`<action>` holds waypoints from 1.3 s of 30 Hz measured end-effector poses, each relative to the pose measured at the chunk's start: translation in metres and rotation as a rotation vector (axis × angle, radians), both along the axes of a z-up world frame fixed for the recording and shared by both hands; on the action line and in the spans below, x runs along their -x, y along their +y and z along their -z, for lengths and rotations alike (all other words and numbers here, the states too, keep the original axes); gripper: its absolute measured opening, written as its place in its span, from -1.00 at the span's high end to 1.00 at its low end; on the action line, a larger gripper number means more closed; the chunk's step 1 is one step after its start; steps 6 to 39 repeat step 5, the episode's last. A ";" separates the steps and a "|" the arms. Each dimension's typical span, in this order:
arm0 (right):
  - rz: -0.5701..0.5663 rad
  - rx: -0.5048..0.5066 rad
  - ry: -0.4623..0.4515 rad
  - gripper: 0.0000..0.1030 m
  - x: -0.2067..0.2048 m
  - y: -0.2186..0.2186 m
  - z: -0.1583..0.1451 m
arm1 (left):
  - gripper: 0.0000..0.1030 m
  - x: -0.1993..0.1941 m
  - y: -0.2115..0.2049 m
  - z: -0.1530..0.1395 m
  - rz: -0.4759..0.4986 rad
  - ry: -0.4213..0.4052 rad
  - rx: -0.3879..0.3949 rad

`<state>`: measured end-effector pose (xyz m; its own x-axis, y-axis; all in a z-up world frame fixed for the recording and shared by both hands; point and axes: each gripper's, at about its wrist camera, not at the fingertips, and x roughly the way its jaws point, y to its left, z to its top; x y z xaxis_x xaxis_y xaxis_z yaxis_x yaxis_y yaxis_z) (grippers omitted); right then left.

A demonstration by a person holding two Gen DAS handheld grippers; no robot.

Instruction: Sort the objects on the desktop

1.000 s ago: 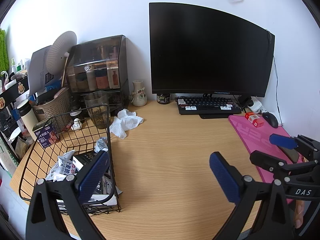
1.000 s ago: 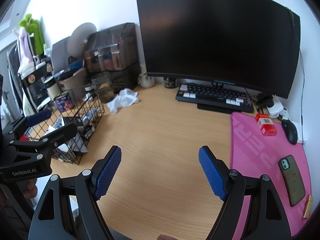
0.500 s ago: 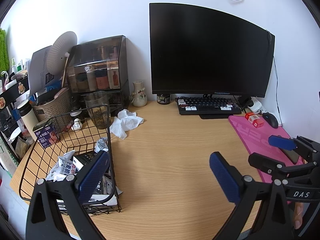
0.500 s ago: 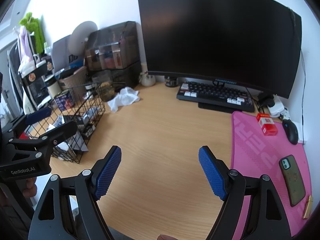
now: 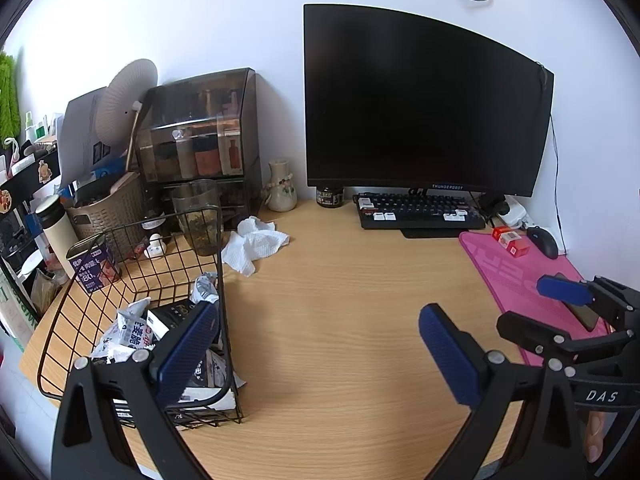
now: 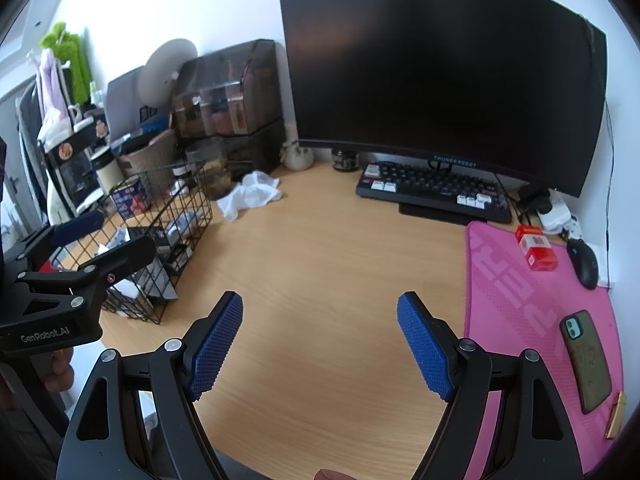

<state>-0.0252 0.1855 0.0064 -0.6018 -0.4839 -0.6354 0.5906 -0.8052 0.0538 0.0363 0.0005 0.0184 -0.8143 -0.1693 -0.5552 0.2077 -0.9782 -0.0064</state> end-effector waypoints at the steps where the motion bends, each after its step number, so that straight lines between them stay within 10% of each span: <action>1: -0.001 0.000 0.000 -0.54 0.000 0.000 0.000 | -0.95 0.000 0.000 0.000 0.000 -0.001 0.000; 39: -0.001 -0.001 -0.001 -0.54 0.000 -0.001 0.000 | -0.95 0.000 -0.001 0.001 -0.004 -0.007 -0.001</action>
